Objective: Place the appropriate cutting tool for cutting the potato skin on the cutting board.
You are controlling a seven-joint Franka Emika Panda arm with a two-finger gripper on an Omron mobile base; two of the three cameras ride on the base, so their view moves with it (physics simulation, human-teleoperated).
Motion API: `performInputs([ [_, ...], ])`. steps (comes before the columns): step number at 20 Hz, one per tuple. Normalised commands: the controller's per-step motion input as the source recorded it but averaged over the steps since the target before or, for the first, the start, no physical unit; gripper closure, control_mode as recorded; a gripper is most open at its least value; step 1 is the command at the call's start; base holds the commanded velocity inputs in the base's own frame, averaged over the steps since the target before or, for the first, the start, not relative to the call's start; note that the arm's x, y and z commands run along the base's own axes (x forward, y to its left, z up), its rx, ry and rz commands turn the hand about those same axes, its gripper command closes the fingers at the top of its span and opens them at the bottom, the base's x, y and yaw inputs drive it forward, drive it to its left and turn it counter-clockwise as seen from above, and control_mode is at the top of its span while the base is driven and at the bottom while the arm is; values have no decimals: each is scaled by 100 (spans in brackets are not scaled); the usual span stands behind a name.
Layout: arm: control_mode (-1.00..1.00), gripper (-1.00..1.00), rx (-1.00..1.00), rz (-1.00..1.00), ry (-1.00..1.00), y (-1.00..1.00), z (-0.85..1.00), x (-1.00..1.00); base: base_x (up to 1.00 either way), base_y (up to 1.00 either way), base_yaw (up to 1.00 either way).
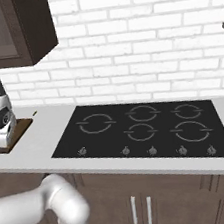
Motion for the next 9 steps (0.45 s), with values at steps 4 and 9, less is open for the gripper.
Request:
performInputs([
  [4, -100, -100, 9, 0, 0, -70, 18, -24, 0, 0, 0],
  [9, -100, -100, 10, 0, -2, -73, 19, -38, 0, 0, 0],
])
